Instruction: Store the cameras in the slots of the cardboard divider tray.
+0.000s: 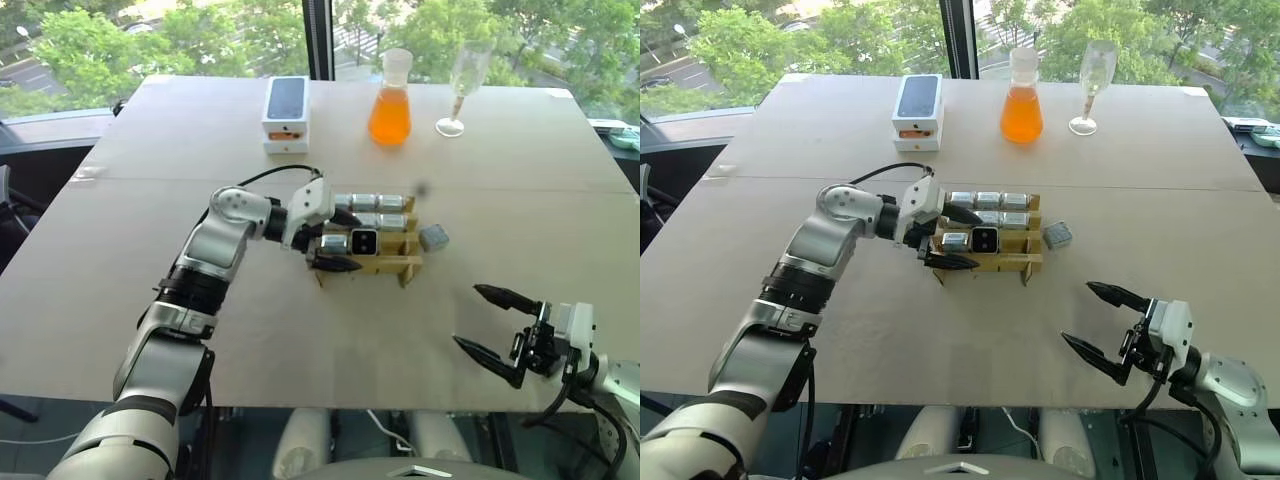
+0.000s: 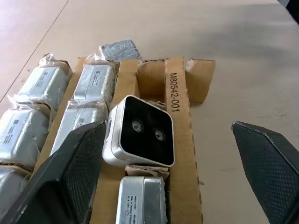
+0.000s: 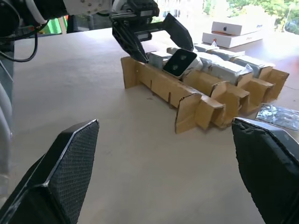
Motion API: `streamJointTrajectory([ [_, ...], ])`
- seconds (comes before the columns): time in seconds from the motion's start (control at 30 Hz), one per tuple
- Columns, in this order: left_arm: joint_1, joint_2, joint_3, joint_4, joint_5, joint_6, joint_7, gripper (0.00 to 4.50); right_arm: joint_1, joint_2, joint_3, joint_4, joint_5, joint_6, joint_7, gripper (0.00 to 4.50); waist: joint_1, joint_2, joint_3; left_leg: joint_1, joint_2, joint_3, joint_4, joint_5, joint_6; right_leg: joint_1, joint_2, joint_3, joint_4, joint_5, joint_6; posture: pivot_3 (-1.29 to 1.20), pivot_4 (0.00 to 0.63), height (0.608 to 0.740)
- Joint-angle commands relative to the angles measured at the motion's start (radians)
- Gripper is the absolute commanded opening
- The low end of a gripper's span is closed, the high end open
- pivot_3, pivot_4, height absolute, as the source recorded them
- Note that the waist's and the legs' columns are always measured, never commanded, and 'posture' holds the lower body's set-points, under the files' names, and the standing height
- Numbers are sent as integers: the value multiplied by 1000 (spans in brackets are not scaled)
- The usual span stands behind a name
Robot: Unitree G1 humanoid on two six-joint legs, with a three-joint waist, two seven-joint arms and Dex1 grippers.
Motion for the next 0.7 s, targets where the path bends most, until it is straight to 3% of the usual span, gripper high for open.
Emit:
streamJointTrajectory([
  [0.03,-20,-17,27,13,-26,58,26,4458,-19,-1,7,6,-4,-23,16,4500,-1,0,0,0,0,0,0,0,0,0,0,0,0,0,0,0,150,740],
  [0.2,-85,-61,42,86,-91,233,8,4458,-15,3,10,9,-10,-37,19,4500,2,0,0,0,0,0,1,0,0,0,0,-1,1,0,0,0,150,740],
  [0.47,-130,-56,-9,203,-34,184,-64,4458,37,14,4,1,-8,-74,20,4500,-2,0,0,1,0,0,1,0,0,0,0,0,2,0,0,0,150,740],
  [0.57,-147,-65,-18,248,-19,165,-78,3621,47,20,6,-2,-7,-88,20,4500,-2,0,0,1,0,1,1,0,1,0,0,1,2,0,0,0,150,740],
  [0.7,-155,-73,-30,275,1,146,-95,1809,50,28,5,-11,-2,-102,19,4500,-3,0,0,2,0,2,1,0,1,0,1,2,3,0,0,0,150,740],
])
